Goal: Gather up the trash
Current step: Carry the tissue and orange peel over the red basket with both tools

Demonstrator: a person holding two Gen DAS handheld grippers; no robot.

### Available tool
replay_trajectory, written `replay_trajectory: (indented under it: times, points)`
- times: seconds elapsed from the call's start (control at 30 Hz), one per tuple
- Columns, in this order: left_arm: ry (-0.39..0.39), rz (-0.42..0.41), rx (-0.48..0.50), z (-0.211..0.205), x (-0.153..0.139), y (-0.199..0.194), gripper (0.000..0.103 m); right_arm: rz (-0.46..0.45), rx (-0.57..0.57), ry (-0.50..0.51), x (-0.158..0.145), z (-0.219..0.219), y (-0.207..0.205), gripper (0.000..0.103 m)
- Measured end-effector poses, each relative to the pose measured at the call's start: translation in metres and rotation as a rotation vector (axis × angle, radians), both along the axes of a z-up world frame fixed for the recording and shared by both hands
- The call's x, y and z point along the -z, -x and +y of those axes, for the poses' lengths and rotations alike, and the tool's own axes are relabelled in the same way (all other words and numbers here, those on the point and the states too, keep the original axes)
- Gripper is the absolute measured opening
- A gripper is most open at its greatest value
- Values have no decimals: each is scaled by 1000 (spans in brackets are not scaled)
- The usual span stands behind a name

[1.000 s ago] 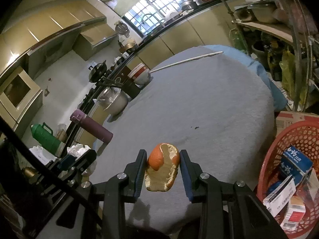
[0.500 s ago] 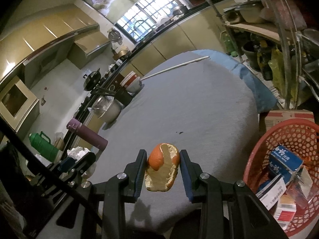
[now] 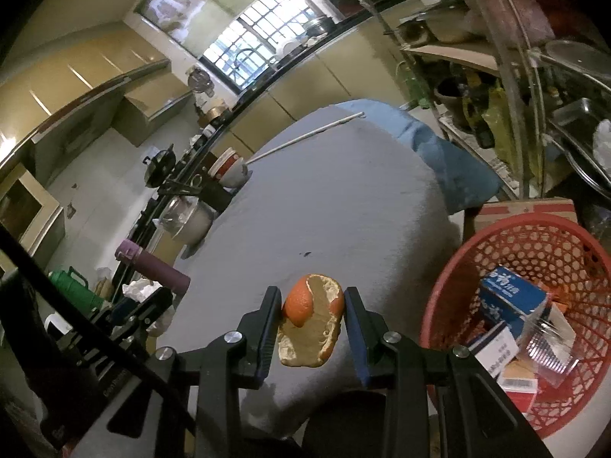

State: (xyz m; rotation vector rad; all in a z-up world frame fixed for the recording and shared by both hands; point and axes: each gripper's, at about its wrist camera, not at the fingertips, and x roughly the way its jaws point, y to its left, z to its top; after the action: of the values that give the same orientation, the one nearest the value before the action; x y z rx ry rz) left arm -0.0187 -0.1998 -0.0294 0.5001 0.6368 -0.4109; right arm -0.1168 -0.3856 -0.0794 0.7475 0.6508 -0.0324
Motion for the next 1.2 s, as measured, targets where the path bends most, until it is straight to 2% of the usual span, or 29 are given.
replay_trajectory:
  times: [0.57, 1.0, 1.2]
  points:
    - [-14, 44, 54, -22, 12, 11, 35, 33, 101, -25, 18, -35, 34, 36]
    - [-21, 107, 133, -46, 26, 27, 35, 74, 187, -56, 36, -63, 64, 38]
    - [-23, 147, 208, -68, 33, 42, 35, 76, 227, -83, 43, -77, 81, 38]
